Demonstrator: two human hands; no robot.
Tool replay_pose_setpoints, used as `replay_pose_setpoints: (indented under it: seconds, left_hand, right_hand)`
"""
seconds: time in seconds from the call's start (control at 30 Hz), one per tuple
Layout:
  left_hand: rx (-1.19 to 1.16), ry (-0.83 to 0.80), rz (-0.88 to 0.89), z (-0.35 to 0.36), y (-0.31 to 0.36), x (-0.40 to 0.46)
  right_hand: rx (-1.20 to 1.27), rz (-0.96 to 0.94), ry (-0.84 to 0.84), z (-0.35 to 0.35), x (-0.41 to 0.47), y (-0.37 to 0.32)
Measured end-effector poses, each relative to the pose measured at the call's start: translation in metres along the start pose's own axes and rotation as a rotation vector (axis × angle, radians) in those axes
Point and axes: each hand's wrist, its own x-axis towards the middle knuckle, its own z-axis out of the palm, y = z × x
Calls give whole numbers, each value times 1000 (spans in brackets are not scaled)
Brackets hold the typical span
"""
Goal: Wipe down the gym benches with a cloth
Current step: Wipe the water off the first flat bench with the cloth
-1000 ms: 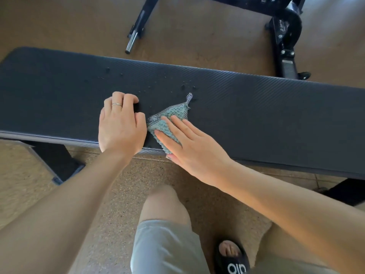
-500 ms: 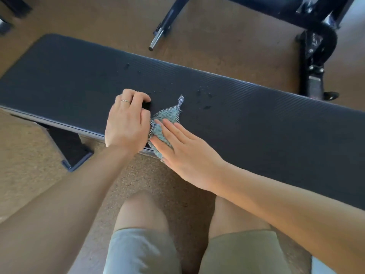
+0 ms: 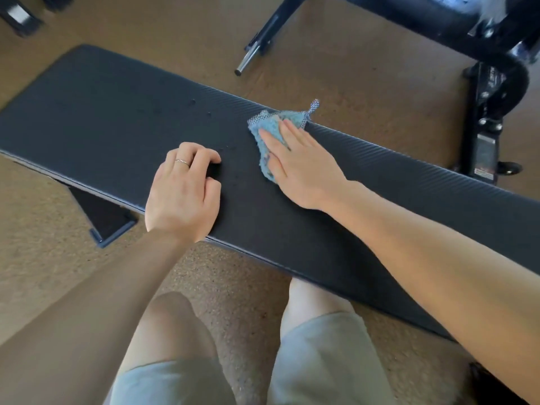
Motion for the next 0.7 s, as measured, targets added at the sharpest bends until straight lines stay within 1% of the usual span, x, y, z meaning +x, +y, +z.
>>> replay_pose_setpoints:
  seconds: [0.07, 0.13, 0.23, 0.3, 0.33, 0.4, 0.57, 0.63, 0.7]
  left_hand:
    - [5, 2, -6, -1, 1, 0]
    - [10, -10, -4, -1, 3, 0]
    - [26, -25, -8, -2, 3, 2]
    - [36, -26, -9, -2, 2, 2]
    - [41, -30, -10, -1, 2, 2]
    - [47, -27, -13, 0, 1, 2]
    - [40, 2, 4, 2, 0, 2]
    - [33, -1, -1, 2, -1, 2]
    - [33, -11, -5, 1, -1, 2]
  right_hand:
    - [-4, 75, 15, 2, 15, 3]
    - [15, 98, 24, 8, -10, -10]
    - [30, -1, 7, 13, -79, -36]
    - [39, -80, -30, 12, -95, -34]
    - [45, -108, -32, 11, -88, -29]
    - [49, -105, -28, 7, -54, -18]
    - [38, 72, 43, 4, 49, -9]
    - [39, 83, 43, 1, 44, -11]
    - [20, 96, 55, 2, 6, -2]
